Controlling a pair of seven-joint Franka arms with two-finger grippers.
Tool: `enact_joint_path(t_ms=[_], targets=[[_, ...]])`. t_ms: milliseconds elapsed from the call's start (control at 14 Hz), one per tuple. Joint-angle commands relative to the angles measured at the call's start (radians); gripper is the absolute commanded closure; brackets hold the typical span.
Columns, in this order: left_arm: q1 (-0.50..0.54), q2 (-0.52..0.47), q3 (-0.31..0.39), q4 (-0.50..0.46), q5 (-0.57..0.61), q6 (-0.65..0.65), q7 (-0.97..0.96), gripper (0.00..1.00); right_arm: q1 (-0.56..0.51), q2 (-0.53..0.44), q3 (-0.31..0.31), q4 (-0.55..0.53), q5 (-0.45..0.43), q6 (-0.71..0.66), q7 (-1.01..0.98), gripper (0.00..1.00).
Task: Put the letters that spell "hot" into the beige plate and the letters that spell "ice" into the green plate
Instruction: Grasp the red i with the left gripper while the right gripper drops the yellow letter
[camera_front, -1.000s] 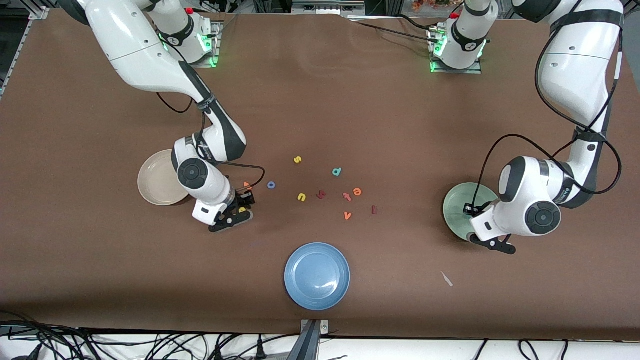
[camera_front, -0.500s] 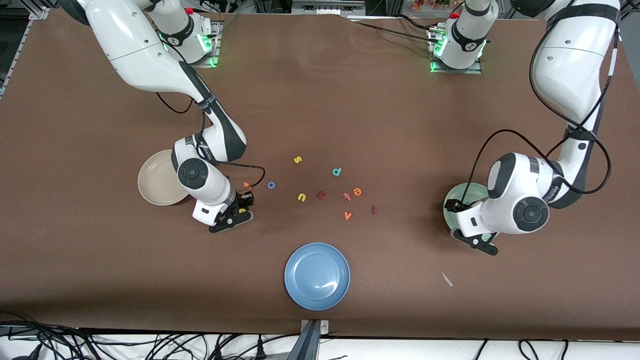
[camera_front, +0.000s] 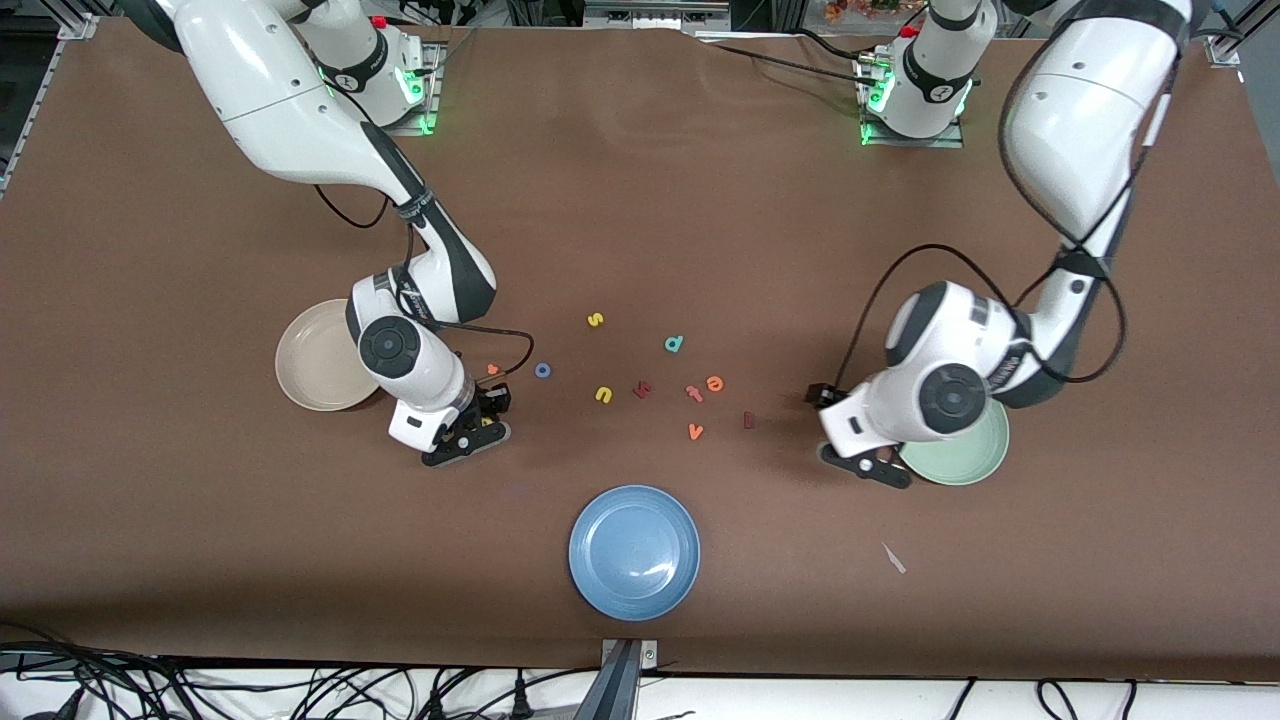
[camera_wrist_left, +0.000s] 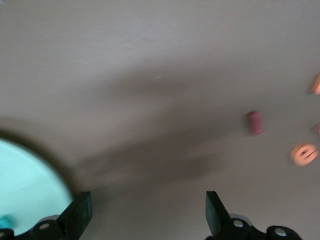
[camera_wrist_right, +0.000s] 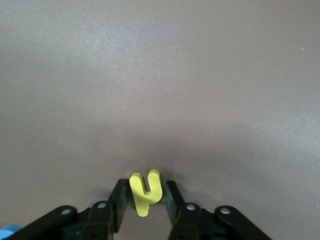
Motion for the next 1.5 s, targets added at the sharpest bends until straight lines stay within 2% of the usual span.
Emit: enact_joint_path(t_ms=[0,71,143,214,286,357,571,714,929,1214,1357,1429], targets=[[-0.054,0.029,0.008,0.005,-0.006,0.079,-0.122,0.0,0.01,0.035,0.001,0.034,-0.011,-0.001,0.007,0.75],[-0.083,0.036,0.011,0.005,-0.011,0.084,-0.163,0.0,0.01,0.034,0.001,0.034,-0.011,-0.001,0.007,0.8],[-0.107,0.045,0.014,0.007,-0.006,0.097,-0.195,0.06,0.011,0.034,0.001,0.034,-0.011,-0.001,0.007,0.83],[-0.118,0.049,0.014,0.005,-0.005,0.117,-0.218,0.17,0.01,0.035,0.001,0.034,-0.011,-0.001,0.007,0.85],[-0.127,0.052,0.014,0.005,-0.003,0.133,-0.24,0.38,0.01,0.034,0.001,0.034,-0.011,-0.001,0.006,0.88],[-0.133,0.061,0.015,0.005,-0.003,0.136,-0.26,0.48,0.01,0.032,0.001,0.036,-0.011,-0.005,0.004,0.9],[-0.173,0.078,0.025,0.013,-0.002,0.153,-0.337,0.57,0.004,0.026,-0.002,0.077,-0.009,-0.047,0.001,0.94],[-0.18,0.091,0.051,0.016,-0.002,0.18,-0.338,0.57,-0.003,0.022,-0.003,0.105,-0.008,-0.099,0.001,0.96],[-0.184,0.107,0.063,0.018,0.0,0.225,-0.34,0.57,-0.009,-0.027,-0.026,0.077,-0.003,-0.16,-0.002,0.98],[-0.218,0.124,0.095,0.024,-0.002,0.263,-0.34,0.58,-0.01,-0.171,-0.104,-0.083,-0.003,-0.187,-0.039,0.98],[-0.218,0.128,0.095,0.025,-0.003,0.269,-0.341,0.7,-0.015,-0.248,-0.156,-0.186,0.004,-0.18,-0.103,0.98],[-0.213,0.127,0.097,0.027,-0.003,0.269,-0.34,0.8,-0.015,-0.285,-0.184,-0.246,0.004,-0.164,-0.117,0.98]])
